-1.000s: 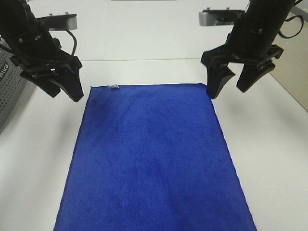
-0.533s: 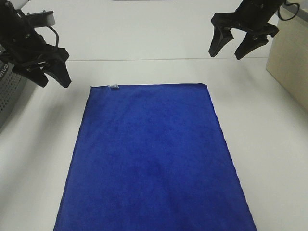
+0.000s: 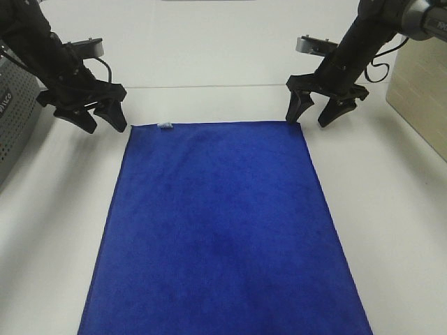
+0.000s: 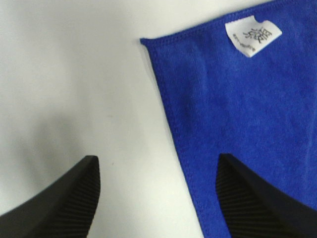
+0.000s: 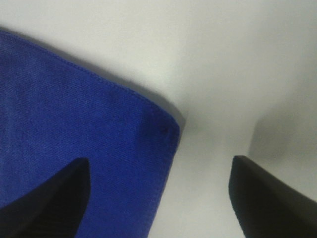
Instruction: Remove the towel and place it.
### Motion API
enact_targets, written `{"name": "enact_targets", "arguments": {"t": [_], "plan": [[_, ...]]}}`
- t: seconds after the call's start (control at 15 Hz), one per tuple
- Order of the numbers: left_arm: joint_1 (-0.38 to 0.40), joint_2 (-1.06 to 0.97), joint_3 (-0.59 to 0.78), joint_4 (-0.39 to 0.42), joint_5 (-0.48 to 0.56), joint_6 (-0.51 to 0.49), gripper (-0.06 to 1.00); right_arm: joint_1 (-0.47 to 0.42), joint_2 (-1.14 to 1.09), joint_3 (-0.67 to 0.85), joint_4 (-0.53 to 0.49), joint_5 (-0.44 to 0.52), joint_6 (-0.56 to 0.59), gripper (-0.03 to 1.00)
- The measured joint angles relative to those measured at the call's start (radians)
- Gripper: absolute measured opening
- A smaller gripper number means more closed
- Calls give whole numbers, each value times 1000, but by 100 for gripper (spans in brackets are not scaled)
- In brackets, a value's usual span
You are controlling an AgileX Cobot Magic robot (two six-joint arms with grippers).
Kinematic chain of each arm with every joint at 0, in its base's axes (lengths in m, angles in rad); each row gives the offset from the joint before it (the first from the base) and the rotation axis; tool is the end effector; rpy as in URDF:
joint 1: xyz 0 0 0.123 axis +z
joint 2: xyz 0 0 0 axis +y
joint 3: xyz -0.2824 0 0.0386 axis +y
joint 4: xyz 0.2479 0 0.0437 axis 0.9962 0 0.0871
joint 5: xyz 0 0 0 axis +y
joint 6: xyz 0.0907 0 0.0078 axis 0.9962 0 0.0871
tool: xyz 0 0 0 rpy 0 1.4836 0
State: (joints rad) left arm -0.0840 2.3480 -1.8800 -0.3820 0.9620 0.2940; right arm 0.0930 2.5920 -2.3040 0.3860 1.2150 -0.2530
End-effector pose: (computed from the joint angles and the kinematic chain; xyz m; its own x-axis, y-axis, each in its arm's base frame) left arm 0.4849 -0.0688 0.1407 -0.9490 0.1450 -0.2800 0.2244 0.9343 -0.2768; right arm 0.5210 0.0809 0.1253 -0.9565 -0.1946 -0.2175 -0.2589 0.9096 0.3248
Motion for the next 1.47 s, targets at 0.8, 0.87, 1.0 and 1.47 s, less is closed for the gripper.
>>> {"name": "enact_targets", "arguments": {"t": [0.8,0.87,1.0,1.47], "plan": [[0,136,-104,-121,23,3,63,0,46,-20,51,2,-11,76],[0,136,-104,-121,23,3,63,0,47,-20,51,2,-8,76],[0,136,-104,-121,22,3,63,0,49,-20,52,2,-3,76],[0,136,-104,-175,0,18,63,0,61,-30,75,2,1,76]]}}
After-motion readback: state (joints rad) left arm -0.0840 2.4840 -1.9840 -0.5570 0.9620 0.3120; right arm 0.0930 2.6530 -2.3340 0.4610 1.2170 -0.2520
